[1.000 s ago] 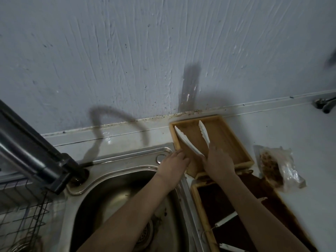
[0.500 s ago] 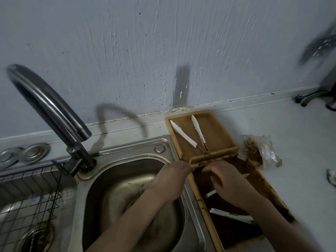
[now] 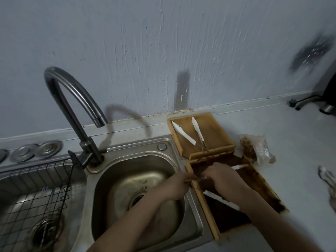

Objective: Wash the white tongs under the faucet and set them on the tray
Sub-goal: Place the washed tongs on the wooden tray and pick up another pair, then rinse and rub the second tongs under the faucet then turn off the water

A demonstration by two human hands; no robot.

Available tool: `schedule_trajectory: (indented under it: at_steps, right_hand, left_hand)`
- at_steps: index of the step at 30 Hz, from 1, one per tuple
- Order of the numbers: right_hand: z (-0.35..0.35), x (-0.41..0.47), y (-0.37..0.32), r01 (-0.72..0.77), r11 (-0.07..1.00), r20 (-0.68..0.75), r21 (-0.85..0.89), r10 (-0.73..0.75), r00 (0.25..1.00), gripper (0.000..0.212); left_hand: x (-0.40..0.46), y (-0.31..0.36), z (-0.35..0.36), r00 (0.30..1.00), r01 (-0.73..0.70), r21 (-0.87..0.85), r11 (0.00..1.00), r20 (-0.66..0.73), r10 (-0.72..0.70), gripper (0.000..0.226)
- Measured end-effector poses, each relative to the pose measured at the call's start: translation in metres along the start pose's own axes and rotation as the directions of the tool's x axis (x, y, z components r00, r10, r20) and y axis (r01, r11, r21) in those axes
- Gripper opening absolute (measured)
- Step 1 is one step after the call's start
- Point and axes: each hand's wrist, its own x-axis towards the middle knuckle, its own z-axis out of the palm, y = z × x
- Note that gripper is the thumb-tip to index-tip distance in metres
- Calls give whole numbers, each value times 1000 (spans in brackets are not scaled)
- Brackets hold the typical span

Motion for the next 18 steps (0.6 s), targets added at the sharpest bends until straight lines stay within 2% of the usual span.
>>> schedule_trajectory:
  at_steps: [2,4,7,8,10,11,13,14,16,18]
  right_hand:
    - [-11,-15,2,53,997,-233,54,-40,972,26]
    - [-21,-30,5,150,986,-461,66,-103,881,30]
    - [-38,-45,-3,303,951,-671,58,-187,717,37]
    - [-43,-46,-8,347,937,-718,42,-213,663,37]
    - [-51,-45,-20,417,909,-771,13,-257,583,35]
    - [-53,-42,-26,443,896,-781,7,-272,563,33]
    - [-57,-38,-39,515,855,-792,53,-278,544,31]
    - [-59,-37,-46,556,824,-807,110,-253,534,34]
    - [-61,-37,-57,609,757,-855,236,-136,500,45]
    - [-60,-42,-65,635,678,-896,369,78,438,43]
  left_hand:
    - [-6,20,-12,996,74,-281,957,-25,-84,33]
    - [-16,34,-30,987,148,-547,824,29,-158,32]
    - [-36,38,-55,989,139,-743,655,73,-127,54]
    - [-45,41,-62,992,118,-757,643,64,-107,60]
    - [-61,46,-72,994,62,-701,711,-22,-109,56]
    - [-68,47,-75,992,32,-673,739,-71,-107,49]
    - [-82,46,-81,980,-31,-686,727,-163,-113,41]
    - [-87,44,-83,969,-60,-703,709,-211,-127,42]
    - [-98,40,-87,913,-78,-676,733,-343,-219,43]
    - [-108,37,-89,825,-101,-620,778,-489,-283,42]
